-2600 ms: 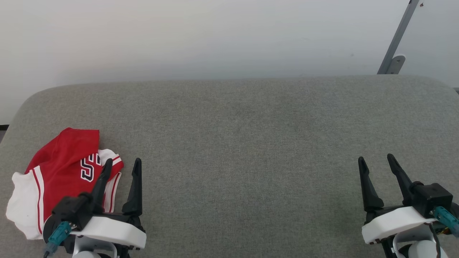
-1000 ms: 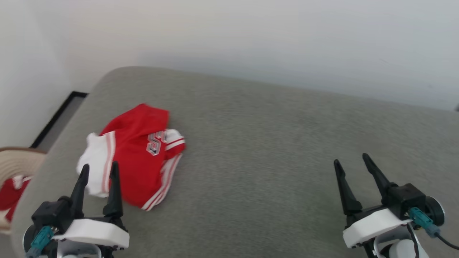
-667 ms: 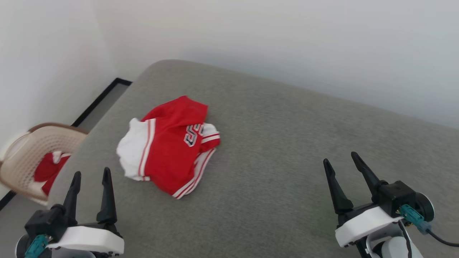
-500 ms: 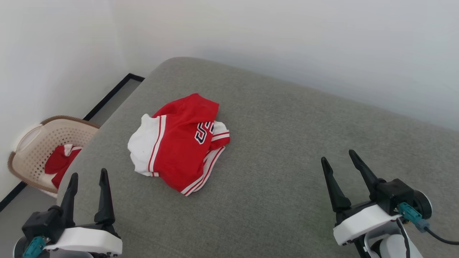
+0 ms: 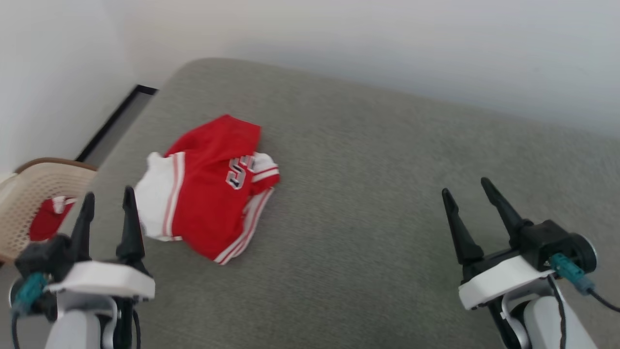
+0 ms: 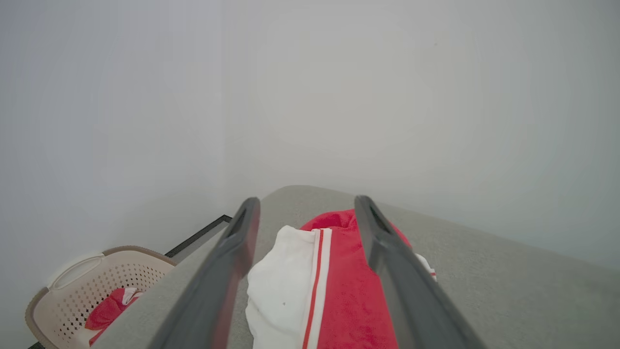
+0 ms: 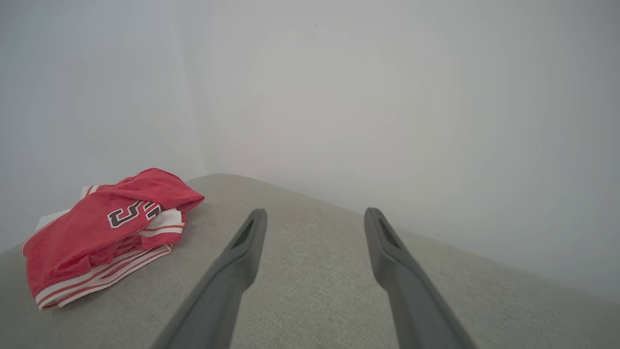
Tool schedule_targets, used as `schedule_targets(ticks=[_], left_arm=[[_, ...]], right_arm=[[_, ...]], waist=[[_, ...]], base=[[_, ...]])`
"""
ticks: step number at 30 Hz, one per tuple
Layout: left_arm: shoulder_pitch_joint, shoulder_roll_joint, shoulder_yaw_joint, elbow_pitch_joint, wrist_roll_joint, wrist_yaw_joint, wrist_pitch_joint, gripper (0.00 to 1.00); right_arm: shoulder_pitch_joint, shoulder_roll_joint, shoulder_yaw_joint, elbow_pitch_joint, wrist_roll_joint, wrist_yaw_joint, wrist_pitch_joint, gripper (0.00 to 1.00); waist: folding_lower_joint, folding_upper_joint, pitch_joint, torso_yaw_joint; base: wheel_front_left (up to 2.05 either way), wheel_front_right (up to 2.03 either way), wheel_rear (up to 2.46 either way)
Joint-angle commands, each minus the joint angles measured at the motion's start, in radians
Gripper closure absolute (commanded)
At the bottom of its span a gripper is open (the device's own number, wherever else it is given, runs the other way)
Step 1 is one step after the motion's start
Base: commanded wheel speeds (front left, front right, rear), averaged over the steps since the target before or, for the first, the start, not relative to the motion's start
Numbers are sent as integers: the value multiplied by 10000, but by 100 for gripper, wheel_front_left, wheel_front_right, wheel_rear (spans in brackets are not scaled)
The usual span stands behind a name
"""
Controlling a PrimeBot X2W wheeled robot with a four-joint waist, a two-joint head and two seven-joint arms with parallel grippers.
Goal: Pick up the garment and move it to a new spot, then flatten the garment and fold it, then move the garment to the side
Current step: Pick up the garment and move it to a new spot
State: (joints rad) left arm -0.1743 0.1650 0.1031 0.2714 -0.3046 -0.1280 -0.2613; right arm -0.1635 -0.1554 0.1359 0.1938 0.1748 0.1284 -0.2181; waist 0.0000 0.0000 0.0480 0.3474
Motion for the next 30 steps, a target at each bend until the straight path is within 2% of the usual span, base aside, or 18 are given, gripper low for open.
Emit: schedule_targets(ticks=[1,11,17,21,30], left_arm=[[-262,49,-62,122,-84,-32,-57,0],[-2605,1188,-967,3038,-1191,-33,75,0],[-3872,1668,-1659,5026,-1987,-24,1127,0],[-4637,1767,-1989,6527,-2303,-24,2107,0],[-5521,1320,-2461,9257,-2580,-1,4071,0]], right_arm=[[-103,-34,-18,-59,-43,45,45,0],[-579,-220,-445,-541,-216,44,188,0],[-869,-173,-558,-713,-297,44,203,0],[-1064,-171,-505,-701,-318,44,177,0],[-1295,-145,-380,-584,-365,44,135,0]], waist=[[0,0,392,-414],[0,0,1895,-1628],[0,0,2744,-2071],[0,0,3101,-2278],[0,0,3339,-2495]], base=[[0,0,0],[0,0,0],[0,0,0],[0,0,0],[0,0,0]])
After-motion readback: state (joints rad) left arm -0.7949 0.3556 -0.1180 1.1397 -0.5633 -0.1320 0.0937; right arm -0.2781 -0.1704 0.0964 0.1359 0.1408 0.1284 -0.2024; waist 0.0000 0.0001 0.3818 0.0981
